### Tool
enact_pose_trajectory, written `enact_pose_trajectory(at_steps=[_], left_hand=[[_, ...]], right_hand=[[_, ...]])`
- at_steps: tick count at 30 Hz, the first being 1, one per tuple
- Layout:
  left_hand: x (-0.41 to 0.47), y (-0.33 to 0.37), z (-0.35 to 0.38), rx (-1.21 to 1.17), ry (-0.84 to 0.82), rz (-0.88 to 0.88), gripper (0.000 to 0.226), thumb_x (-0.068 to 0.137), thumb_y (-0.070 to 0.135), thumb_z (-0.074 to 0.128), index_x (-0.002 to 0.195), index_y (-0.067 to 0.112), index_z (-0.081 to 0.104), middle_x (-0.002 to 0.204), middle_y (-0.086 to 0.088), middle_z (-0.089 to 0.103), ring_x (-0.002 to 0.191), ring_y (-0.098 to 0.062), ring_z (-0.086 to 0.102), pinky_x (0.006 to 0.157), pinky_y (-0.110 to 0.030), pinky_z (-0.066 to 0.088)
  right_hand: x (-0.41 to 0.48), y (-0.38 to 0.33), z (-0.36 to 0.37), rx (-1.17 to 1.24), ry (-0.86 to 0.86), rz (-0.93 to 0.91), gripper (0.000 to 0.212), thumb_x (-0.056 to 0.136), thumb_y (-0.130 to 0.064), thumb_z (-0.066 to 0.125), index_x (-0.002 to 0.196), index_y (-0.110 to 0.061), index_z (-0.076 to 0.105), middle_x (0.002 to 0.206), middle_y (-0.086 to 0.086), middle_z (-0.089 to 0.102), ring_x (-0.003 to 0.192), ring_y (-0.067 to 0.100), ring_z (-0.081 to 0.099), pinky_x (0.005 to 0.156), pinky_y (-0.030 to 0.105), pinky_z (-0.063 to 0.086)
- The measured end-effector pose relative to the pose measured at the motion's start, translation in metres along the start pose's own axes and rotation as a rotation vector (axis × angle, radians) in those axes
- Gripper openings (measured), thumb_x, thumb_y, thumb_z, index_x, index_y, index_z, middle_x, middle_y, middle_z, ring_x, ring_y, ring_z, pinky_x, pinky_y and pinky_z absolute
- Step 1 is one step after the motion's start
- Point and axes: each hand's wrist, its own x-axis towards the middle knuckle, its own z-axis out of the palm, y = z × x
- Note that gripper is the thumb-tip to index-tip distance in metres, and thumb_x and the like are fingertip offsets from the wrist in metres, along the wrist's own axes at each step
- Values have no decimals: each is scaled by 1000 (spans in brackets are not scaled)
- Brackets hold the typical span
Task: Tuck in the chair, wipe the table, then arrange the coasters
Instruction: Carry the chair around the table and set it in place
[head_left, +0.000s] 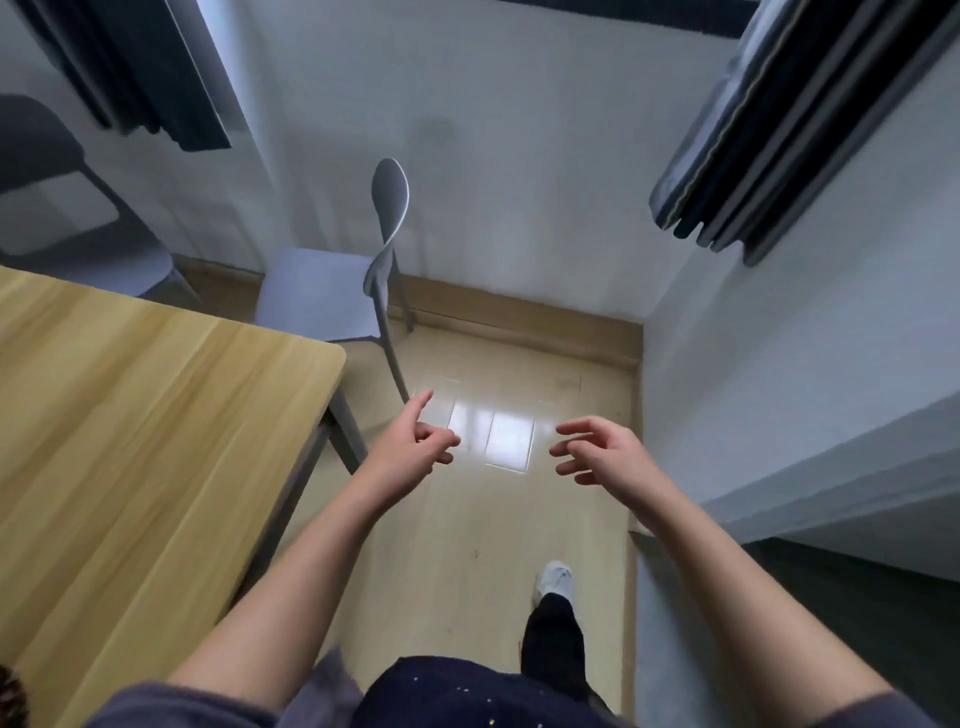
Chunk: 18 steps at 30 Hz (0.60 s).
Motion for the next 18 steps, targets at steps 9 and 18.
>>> enact_pose_trajectory(at_steps=[9, 18], left_hand=[[123, 60, 44, -37, 254, -62, 67, 89, 28, 56, 147, 34, 25, 89, 0, 69, 86, -10, 65, 77, -30, 51], [242, 77, -8, -65, 467, -144, 39, 92, 26, 55, 129, 33, 47, 99, 18, 64, 85, 11, 58, 59, -10, 39]], right_hand=[[161, -64, -99, -147, -202, -57, 24, 91, -9, 52, 104, -24, 64, 90, -8, 76, 79, 12, 72, 71, 28, 52], [320, -155, -81, -143, -334, -102, 24, 92, -9, 49, 106, -23, 63, 95, -4, 75, 79, 13, 73, 74, 30, 55]])
